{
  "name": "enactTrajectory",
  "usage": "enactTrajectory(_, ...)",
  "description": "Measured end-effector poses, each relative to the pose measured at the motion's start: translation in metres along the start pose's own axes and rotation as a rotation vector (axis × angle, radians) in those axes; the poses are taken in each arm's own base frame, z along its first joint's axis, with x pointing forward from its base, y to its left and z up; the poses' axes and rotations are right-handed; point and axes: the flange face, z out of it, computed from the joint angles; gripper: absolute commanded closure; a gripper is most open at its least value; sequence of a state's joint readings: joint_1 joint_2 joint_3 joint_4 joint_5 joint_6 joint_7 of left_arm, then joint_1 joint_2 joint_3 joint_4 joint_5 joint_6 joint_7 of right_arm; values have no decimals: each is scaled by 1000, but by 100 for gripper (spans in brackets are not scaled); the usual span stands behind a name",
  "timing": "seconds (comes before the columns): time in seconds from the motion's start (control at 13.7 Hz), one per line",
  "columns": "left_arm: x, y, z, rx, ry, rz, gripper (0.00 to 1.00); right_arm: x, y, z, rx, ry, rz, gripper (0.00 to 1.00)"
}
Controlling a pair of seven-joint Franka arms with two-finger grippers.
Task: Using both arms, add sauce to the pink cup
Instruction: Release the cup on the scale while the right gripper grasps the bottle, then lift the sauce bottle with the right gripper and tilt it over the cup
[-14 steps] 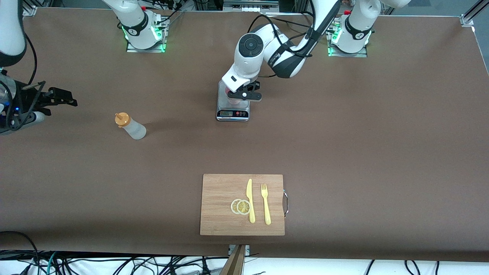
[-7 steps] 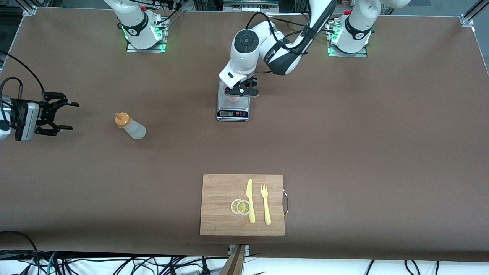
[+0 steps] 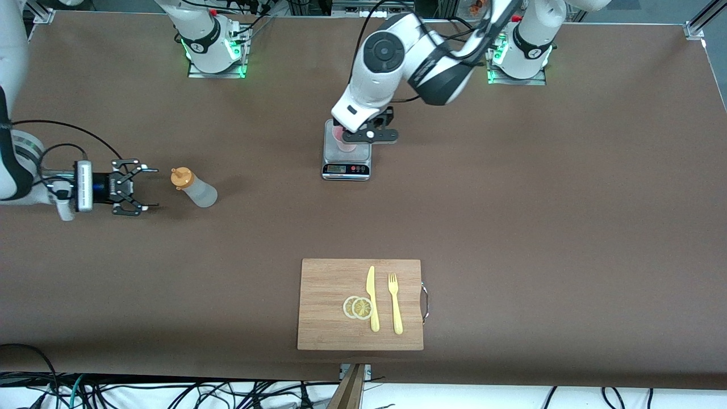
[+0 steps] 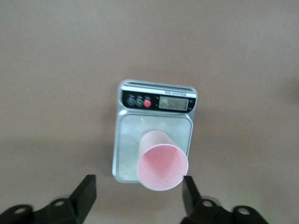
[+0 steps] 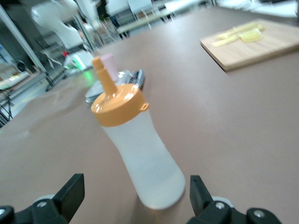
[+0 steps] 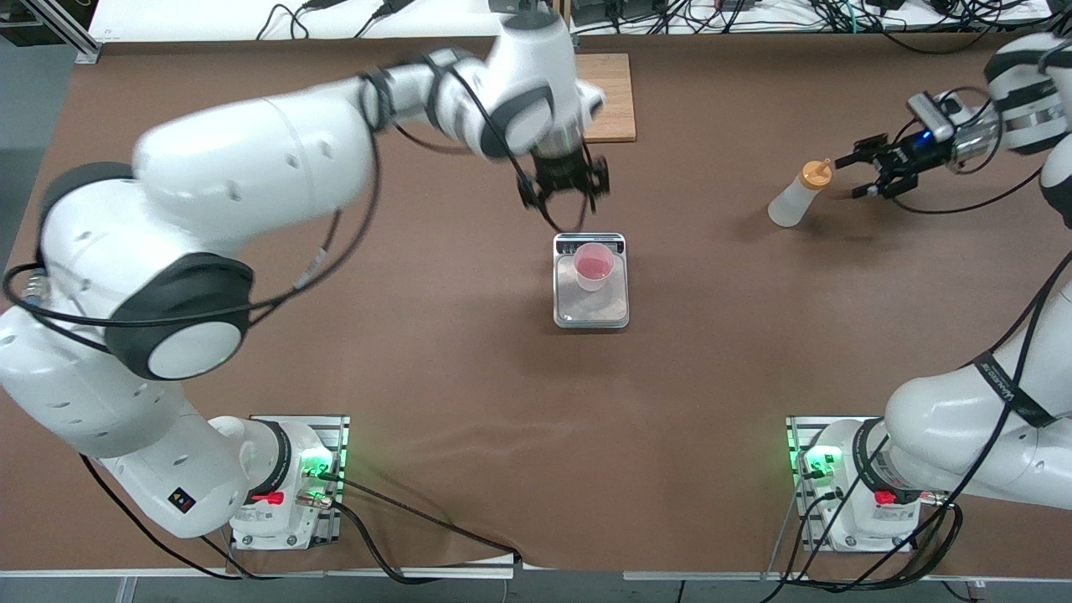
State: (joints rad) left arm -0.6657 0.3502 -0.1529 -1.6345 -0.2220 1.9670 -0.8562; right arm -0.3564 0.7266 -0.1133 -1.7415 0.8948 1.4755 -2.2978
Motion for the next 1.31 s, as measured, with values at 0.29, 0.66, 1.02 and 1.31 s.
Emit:
enactTrajectory(0.29,60,-93,-136,-23,55,8,0,-32,3,29,21,122,-75,0)
enactTrajectory(0.66,130,-283,-222,89,94,116,0,-37,11,63,55,190,-122,0)
enactTrajectory(1.02,147,-416,-260,75,83,107,0,-13,31,111,136,200,-165,31)
enactTrajectory(1.31,148,-436,-260,73,63,140,0,-5,38,107,180,138,-101,100)
